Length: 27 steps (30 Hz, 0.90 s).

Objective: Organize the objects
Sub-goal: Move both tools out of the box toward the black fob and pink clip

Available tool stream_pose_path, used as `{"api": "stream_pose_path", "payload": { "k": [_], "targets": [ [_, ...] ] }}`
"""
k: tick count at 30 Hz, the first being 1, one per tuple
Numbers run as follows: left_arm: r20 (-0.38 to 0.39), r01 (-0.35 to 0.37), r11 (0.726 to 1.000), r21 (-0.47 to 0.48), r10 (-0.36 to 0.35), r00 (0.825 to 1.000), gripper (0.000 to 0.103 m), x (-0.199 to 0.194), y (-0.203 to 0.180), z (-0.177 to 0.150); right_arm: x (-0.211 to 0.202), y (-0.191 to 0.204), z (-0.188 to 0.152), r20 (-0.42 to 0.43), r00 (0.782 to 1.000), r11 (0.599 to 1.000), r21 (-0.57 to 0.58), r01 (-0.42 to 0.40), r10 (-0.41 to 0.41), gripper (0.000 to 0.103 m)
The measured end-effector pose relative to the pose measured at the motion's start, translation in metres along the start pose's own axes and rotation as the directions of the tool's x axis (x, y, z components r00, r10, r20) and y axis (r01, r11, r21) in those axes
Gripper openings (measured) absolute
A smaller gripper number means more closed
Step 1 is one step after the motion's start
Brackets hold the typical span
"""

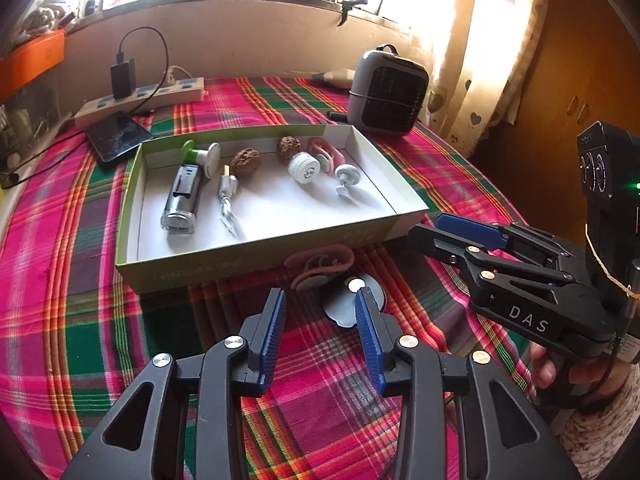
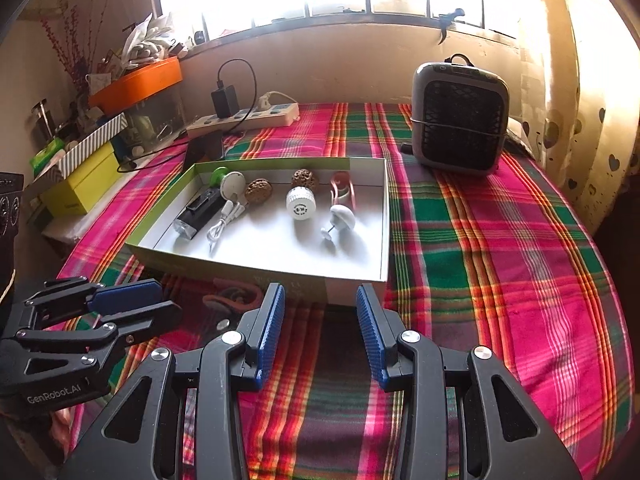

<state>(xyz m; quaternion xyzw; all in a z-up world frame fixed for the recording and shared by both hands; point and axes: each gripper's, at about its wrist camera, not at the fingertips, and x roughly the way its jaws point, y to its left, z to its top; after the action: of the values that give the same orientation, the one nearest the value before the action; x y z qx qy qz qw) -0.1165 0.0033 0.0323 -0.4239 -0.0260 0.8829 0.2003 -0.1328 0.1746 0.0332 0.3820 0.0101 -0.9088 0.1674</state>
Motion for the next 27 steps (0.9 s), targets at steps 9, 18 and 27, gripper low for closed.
{"api": "stream_pose_path", "payload": {
  "k": [9, 18, 27],
  "targets": [
    [-0.025, 0.034, 0.999, -0.025, -0.035, 0.999, 0.039, 0.009, -0.009, -0.002, -0.006, -0.011, -0.011, -0.002, 1.000, 1.000, 0.026, 0.002, -0.002, 0.039],
    [-0.058, 0.000, 1.000, -0.009, -0.001, 0.998, 0.039, 0.023, -0.022, -0.002, -0.010, -0.014, -0.014, 0.005, 1.000, 1.000, 0.026, -0.001, 0.001, 0.040],
    [-0.076, -0.039, 0.999, -0.001, 0.039, 0.996, 0.039, 0.034, -0.026, 0.002, -0.010, -0.018, -0.016, 0.005, 1.000, 0.999, 0.033, -0.006, 0.006, 0.040]
  ]
}}
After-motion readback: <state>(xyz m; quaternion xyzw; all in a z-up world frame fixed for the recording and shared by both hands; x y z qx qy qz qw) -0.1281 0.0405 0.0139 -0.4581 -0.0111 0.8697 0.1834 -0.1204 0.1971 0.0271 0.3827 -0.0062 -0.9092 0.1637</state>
